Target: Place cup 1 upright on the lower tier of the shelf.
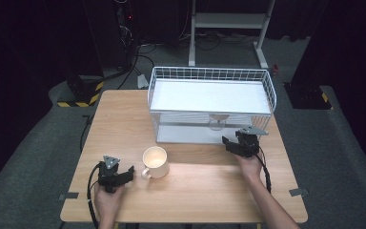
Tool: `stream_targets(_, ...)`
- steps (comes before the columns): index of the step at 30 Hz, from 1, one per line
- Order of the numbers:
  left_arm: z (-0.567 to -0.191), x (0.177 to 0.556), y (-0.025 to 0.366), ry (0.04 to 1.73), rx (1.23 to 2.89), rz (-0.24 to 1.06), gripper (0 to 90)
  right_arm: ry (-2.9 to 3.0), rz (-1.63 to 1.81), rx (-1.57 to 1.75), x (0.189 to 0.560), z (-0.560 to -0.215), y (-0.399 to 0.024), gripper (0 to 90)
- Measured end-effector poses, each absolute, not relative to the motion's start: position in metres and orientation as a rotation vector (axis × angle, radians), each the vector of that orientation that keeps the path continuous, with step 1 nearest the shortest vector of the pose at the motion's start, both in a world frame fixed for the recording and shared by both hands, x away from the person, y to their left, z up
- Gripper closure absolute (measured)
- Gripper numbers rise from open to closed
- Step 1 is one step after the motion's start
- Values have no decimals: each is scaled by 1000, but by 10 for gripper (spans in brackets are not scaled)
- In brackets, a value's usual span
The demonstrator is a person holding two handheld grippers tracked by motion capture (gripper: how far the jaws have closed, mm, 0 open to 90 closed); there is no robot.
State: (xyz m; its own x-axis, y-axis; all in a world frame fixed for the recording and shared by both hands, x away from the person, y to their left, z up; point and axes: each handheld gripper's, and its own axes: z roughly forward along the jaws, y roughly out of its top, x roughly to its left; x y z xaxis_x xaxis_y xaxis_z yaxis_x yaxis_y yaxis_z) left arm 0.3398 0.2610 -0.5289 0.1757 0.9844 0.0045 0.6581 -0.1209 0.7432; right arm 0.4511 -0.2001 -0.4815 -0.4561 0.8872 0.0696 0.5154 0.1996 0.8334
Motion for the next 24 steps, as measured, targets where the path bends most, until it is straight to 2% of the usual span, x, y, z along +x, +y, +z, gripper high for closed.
stream_targets(24, -529, 340, 261, 1547, 1850, 696, 231, 2059, 1241, 1292, 426, -476, -215, 340)
